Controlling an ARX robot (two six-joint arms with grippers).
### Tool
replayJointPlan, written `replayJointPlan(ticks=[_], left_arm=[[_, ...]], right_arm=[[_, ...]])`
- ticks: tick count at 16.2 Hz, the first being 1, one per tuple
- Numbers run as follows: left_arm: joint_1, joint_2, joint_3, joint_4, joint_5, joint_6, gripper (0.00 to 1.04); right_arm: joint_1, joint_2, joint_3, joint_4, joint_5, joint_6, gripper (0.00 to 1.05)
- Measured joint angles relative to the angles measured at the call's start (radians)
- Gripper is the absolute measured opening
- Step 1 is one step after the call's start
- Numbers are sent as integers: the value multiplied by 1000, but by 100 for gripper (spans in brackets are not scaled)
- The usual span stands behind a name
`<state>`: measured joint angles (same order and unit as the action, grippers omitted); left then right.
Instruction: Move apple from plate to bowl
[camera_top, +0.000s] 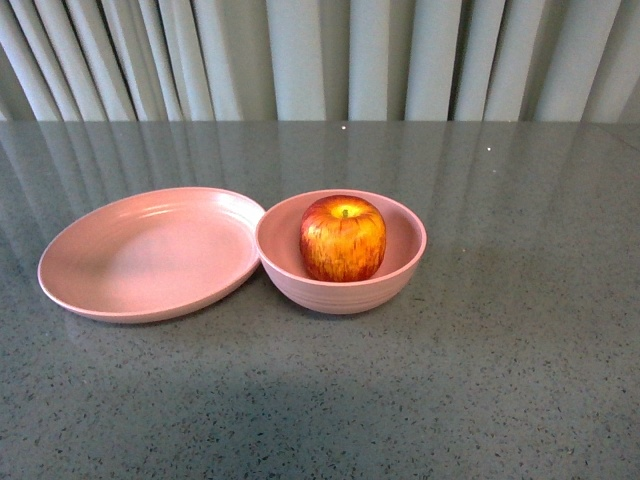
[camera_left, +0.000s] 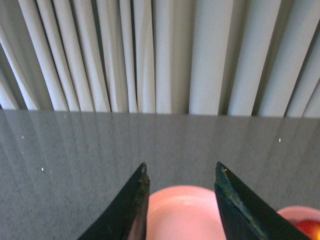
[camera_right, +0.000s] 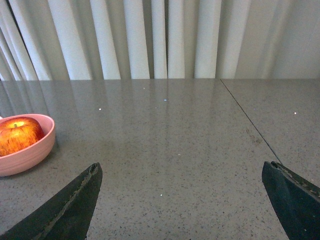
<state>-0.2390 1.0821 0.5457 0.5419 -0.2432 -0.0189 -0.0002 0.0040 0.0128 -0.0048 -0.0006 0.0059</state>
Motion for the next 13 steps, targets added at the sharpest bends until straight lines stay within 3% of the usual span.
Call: replayJointPlan(ticks=[3, 9, 10, 11, 13], left_arm=[[66, -127, -182, 58, 66, 1, 3], [157, -339, -389, 45, 154, 2, 1], [212, -377, -415, 24, 226, 3, 1], [238, -404, -431, 7, 234, 3, 1], [237, -476, -460, -26, 242, 4, 1]], right_arm=[[0, 0, 0, 0, 0, 0, 98], [0, 0, 0, 0, 0, 0, 98], [0, 0, 0, 0, 0, 0, 98], [0, 0, 0, 0, 1, 0, 98], [0, 0, 0, 1, 0, 0, 98]])
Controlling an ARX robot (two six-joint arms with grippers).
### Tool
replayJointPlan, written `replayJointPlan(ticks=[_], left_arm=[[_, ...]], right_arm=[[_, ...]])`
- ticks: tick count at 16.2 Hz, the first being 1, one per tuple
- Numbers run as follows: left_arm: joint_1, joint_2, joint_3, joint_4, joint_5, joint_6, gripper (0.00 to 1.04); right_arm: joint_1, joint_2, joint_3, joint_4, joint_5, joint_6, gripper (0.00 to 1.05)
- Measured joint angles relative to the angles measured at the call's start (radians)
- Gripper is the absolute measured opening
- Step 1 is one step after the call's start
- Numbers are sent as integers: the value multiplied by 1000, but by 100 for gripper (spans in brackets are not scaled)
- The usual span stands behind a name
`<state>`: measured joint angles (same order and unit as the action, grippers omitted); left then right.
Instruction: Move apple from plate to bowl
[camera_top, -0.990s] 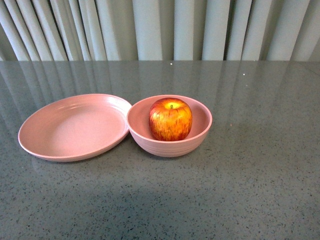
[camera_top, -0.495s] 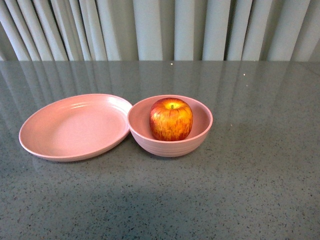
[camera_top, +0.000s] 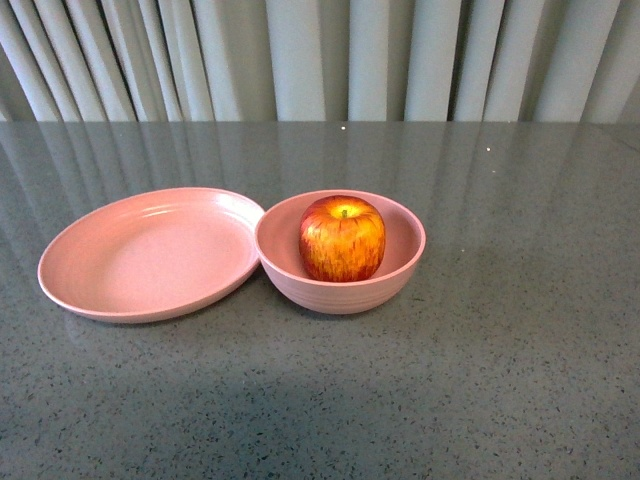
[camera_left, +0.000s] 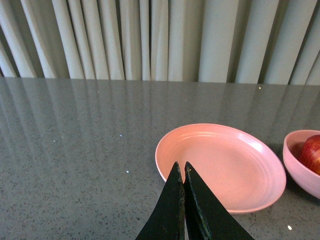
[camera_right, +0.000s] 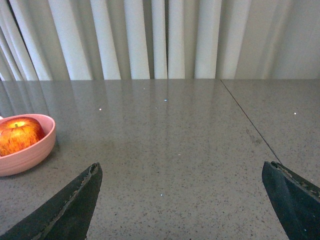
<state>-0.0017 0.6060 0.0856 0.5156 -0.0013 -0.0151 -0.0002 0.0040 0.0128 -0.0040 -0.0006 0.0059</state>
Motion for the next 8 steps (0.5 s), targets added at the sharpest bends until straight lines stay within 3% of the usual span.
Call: replayJointPlan(ticks=[8], left_arm=[[1, -217, -71, -134, 1, 1, 1]], right_arm=[[0, 0, 0, -1, 0, 0, 98]])
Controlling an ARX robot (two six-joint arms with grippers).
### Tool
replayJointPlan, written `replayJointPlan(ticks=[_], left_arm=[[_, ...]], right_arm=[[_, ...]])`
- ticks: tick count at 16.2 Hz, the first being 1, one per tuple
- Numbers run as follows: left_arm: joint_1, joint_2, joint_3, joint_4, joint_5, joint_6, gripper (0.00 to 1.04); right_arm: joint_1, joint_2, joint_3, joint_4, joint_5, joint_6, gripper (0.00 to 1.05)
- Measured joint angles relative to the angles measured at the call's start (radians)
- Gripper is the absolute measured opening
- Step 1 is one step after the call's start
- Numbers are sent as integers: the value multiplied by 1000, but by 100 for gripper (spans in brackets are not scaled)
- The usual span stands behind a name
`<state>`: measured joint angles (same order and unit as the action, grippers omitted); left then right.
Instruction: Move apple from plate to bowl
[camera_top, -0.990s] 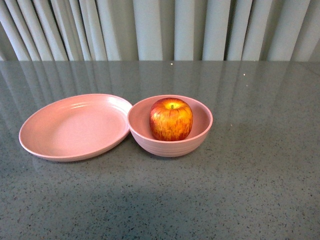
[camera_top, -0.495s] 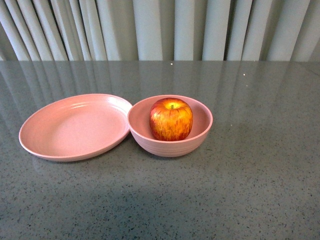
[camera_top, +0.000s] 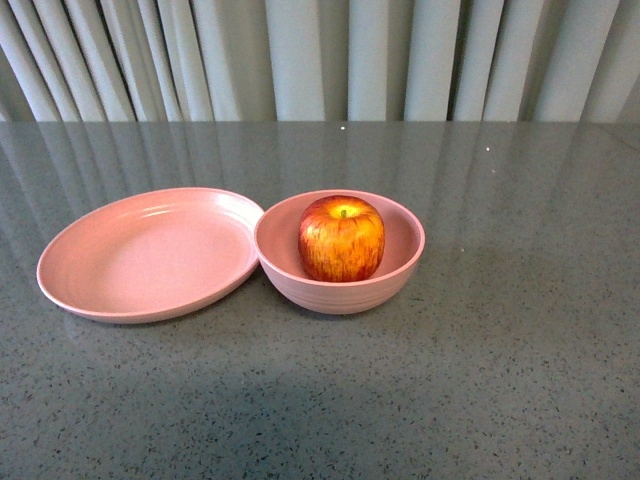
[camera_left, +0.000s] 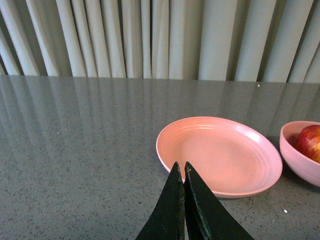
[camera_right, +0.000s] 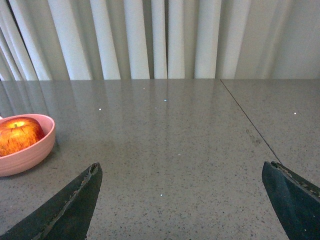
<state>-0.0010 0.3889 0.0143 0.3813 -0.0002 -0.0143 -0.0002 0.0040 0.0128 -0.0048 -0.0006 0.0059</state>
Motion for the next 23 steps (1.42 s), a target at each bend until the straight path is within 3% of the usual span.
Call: replayJointPlan(ticks=[10, 11, 21, 23], left_arm=[[0, -220, 0, -209, 0, 0, 1], [0, -320, 0, -372, 4, 0, 1], [0, -382, 0, -385, -1, 0, 2], [0, -382, 0, -385, 0, 0, 23]], right_arm=[[0, 0, 0, 0, 0, 0, 98], [0, 0, 0, 0, 0, 0, 98], [0, 0, 0, 0, 0, 0, 98], [0, 0, 0, 0, 0, 0, 98]])
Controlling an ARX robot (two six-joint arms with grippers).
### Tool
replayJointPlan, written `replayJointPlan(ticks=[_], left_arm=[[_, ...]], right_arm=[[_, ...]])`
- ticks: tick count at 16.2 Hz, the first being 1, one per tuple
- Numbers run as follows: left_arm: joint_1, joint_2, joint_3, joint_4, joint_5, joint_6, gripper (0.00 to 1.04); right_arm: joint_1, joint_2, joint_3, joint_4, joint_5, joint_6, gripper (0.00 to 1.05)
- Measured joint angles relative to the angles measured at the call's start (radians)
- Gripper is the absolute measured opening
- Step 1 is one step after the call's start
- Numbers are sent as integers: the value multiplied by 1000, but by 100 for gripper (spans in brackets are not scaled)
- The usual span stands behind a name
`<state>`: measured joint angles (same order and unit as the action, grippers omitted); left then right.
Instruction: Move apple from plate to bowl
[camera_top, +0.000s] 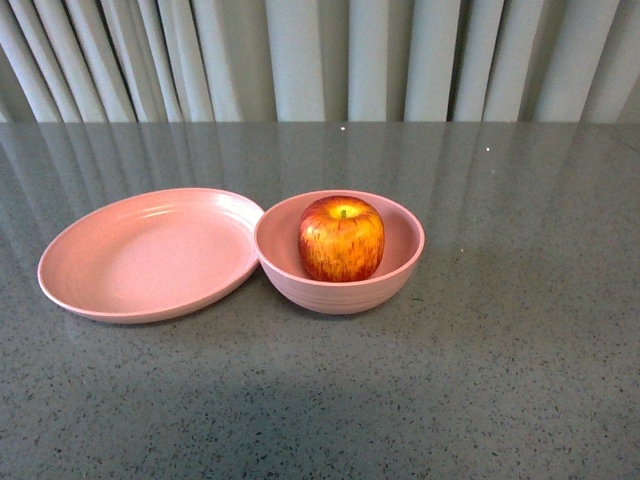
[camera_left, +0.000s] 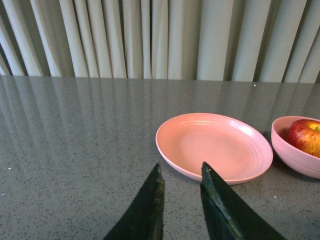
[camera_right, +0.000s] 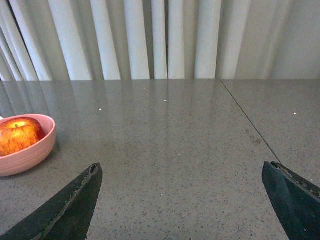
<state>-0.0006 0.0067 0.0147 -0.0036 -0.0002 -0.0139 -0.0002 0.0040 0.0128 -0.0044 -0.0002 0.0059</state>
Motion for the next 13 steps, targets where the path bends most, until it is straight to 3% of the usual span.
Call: replayJointPlan(ticks=[7, 13], left_arm=[[0, 0, 0, 0, 0, 2, 100], [0, 0, 0, 0, 0, 3, 98]], right_arm=[[0, 0, 0, 0, 0, 0, 98], [0, 0, 0, 0, 0, 0, 98]])
